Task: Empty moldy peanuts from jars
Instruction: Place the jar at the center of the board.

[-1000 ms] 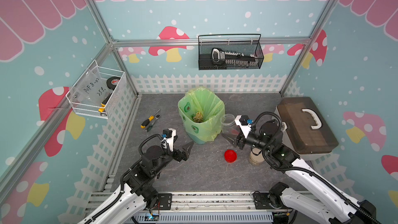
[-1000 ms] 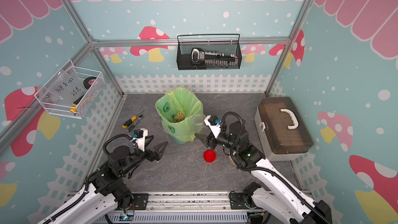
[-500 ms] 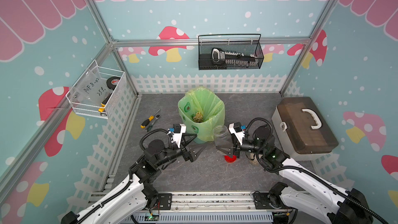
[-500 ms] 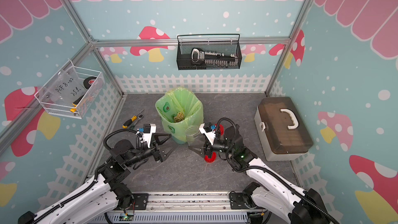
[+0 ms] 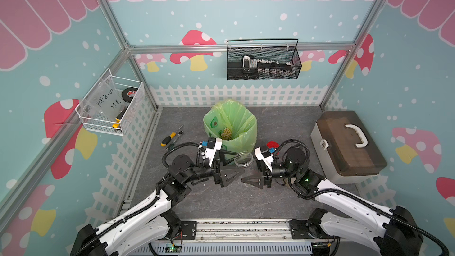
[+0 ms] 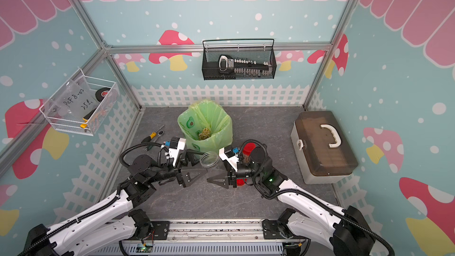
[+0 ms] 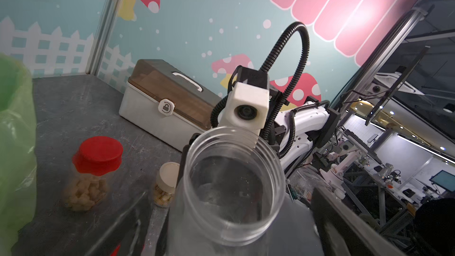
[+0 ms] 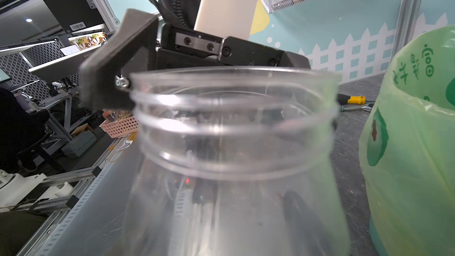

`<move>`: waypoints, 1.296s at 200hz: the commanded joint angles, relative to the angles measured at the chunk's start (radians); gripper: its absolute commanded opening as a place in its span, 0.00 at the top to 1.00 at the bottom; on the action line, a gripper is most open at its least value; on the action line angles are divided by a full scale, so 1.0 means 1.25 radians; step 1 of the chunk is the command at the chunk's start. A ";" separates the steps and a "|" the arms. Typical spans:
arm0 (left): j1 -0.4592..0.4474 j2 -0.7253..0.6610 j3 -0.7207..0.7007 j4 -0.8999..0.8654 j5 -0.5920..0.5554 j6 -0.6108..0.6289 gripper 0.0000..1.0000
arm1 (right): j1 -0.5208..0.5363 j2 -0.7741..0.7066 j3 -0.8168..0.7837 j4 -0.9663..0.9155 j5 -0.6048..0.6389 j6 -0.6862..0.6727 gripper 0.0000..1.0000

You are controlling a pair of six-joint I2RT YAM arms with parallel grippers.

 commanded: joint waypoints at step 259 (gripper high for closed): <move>-0.026 -0.125 0.057 -0.371 -0.358 0.206 0.54 | 0.042 -0.220 -0.052 -0.196 0.530 -0.133 0.01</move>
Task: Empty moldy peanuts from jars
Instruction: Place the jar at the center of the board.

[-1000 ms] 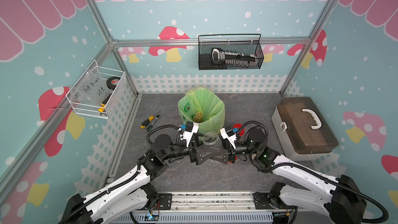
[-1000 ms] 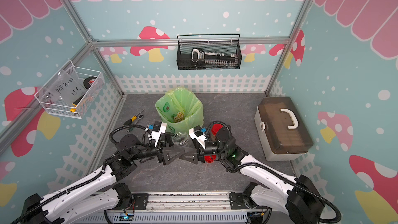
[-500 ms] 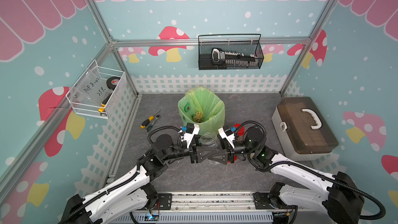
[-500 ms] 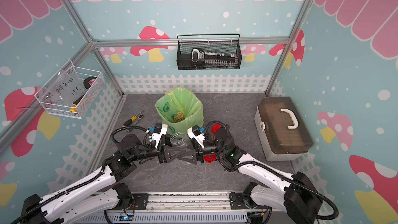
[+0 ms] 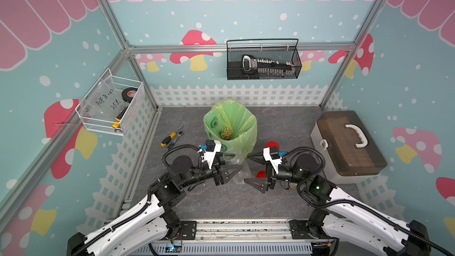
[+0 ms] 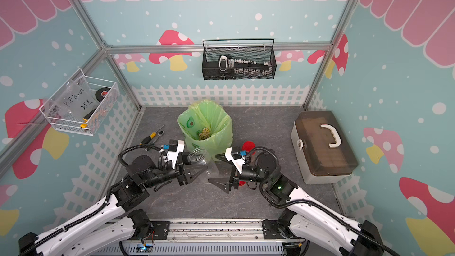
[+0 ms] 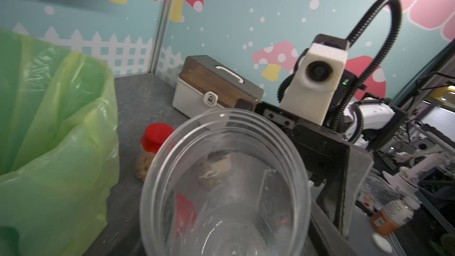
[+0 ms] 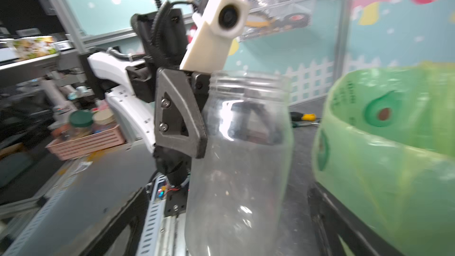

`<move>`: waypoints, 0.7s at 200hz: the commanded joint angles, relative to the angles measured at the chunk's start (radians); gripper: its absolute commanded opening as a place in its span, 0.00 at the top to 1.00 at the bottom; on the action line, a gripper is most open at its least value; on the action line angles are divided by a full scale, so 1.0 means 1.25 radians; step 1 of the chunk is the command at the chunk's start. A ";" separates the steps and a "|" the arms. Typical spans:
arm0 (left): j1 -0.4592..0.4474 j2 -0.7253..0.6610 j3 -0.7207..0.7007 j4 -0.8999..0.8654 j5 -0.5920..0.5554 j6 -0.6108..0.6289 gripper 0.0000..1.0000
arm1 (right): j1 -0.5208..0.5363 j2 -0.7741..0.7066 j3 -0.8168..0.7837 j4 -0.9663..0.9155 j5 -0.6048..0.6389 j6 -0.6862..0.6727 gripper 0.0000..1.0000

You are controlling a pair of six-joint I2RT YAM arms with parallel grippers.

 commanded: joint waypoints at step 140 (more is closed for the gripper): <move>0.165 -0.018 0.037 -0.313 -0.777 0.071 0.54 | -0.001 0.082 -0.211 0.226 0.629 -0.220 0.01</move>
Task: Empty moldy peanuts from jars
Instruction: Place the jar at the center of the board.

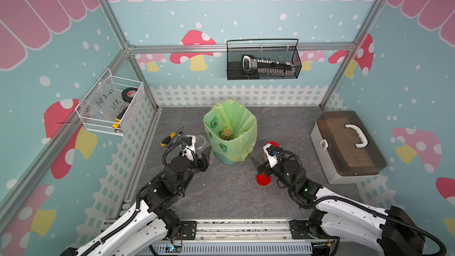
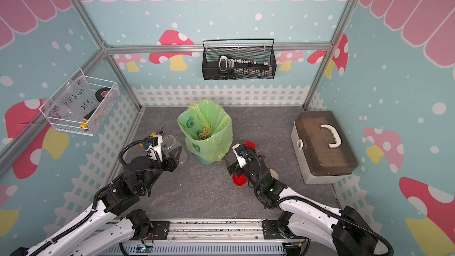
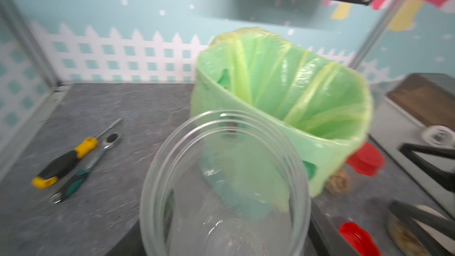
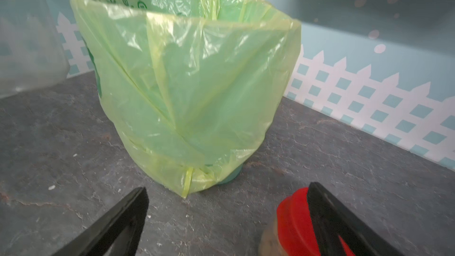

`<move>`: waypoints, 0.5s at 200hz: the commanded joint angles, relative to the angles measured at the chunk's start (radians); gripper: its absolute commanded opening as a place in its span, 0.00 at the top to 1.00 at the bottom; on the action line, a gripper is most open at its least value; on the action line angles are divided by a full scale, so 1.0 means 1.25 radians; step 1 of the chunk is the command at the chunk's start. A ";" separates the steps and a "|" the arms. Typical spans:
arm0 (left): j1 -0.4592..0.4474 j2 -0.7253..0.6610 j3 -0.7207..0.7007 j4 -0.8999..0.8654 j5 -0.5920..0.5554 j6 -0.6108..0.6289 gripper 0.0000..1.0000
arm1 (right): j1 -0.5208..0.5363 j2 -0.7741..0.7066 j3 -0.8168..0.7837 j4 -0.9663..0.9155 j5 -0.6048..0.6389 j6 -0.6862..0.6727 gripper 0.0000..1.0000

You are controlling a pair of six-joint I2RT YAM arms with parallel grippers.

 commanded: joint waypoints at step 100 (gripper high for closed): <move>0.358 0.321 -0.025 0.322 0.068 0.010 0.54 | -0.025 -0.110 -0.139 0.197 0.033 0.009 0.03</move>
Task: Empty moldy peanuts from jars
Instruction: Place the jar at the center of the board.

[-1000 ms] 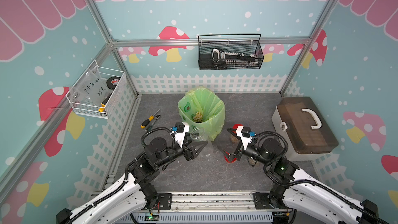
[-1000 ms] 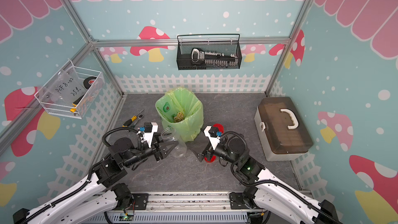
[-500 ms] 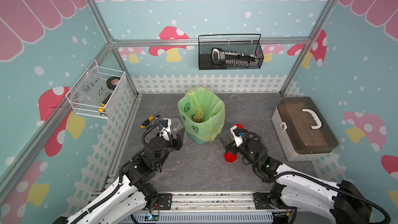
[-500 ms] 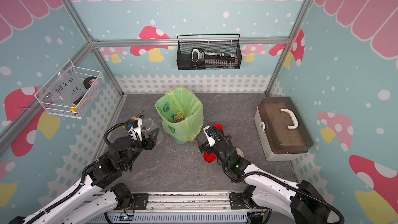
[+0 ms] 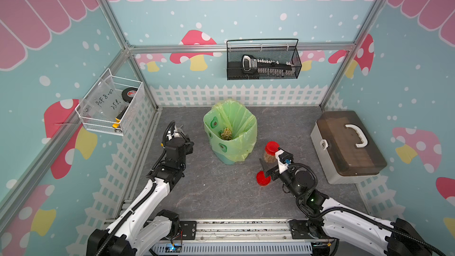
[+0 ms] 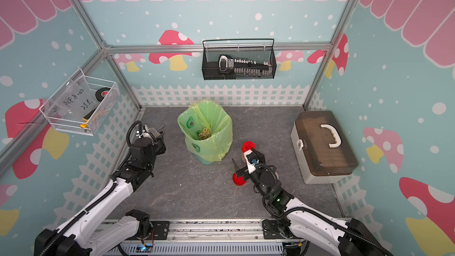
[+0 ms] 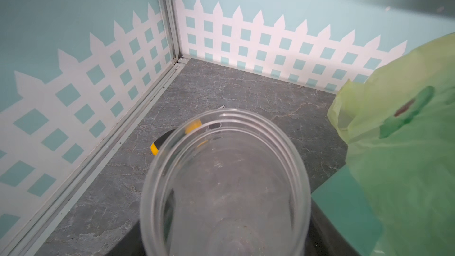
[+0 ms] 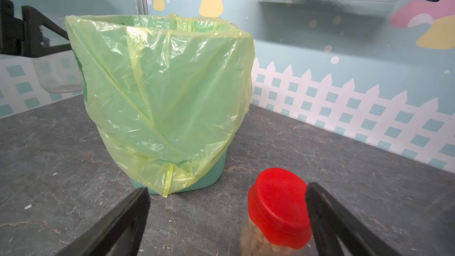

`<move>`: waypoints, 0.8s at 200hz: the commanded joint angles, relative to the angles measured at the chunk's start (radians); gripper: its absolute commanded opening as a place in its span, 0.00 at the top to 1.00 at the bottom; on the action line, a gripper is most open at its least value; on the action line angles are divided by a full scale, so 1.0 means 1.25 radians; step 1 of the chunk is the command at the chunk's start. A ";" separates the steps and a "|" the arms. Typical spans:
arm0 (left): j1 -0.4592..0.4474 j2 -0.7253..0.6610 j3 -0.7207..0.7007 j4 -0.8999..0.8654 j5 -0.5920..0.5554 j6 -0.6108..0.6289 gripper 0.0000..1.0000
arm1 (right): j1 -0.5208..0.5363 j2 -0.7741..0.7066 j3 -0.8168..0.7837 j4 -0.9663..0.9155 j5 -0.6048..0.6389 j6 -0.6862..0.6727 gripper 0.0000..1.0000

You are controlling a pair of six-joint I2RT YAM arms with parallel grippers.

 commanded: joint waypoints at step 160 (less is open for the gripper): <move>-0.052 0.262 0.084 0.042 0.034 -0.085 0.41 | -0.008 0.025 0.003 0.051 -0.030 0.006 0.04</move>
